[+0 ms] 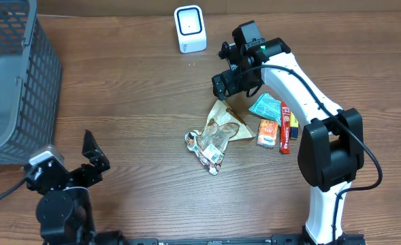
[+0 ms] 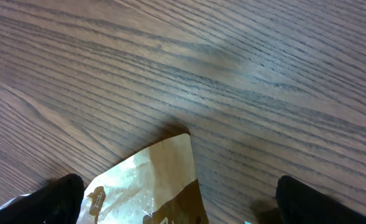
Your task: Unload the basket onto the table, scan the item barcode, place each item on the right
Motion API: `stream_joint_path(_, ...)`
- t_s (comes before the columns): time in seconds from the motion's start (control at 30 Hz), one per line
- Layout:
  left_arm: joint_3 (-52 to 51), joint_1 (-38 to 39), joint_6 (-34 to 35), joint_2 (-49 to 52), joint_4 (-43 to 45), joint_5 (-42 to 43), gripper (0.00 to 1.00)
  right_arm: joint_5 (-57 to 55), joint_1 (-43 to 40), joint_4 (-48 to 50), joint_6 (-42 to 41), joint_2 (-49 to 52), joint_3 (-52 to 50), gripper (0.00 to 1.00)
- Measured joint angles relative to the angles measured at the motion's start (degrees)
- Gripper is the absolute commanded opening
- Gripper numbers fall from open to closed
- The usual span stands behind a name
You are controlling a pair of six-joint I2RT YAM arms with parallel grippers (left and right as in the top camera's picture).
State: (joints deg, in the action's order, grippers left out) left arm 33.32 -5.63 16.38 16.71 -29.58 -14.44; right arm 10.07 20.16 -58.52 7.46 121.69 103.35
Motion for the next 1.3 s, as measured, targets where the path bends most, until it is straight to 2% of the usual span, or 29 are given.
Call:
stream_joint_path(0.17, -7.0, 2.5, 0.0, -4.8, 8.4, -0.3, 1.00, 0.0, 0.0, 0.0, 0.0, 0.0, 0.0, 1.00)
stream_joint_path(0.27, -10.3, 3.4, 0.0, -7.1, 16.5, -0.4, 1.00, 0.0, 0.0, 0.0, 0.0, 0.0, 0.0, 1.00)
stream_joint_path(0.4, -12.5, 3.4, 0.2, -9.3, 25.7, -0.4, 1.00, 0.0, 0.0, 0.0, 0.0, 0.0, 0.0, 1.00)
stream_joint_path(0.57, -13.5, 3.4, 0.2, -11.4, 32.5, -0.4, 1.00, 0.0, 0.0, 0.0, 0.0, 0.0, 0.0, 1.00)
stream_joint_path(1.3, -19.7, 3.4, 0.2, -15.6, 32.9, -0.3, 1.00, 0.0, 0.0, 0.0, 0.0, 0.0, 0.0, 1.00)
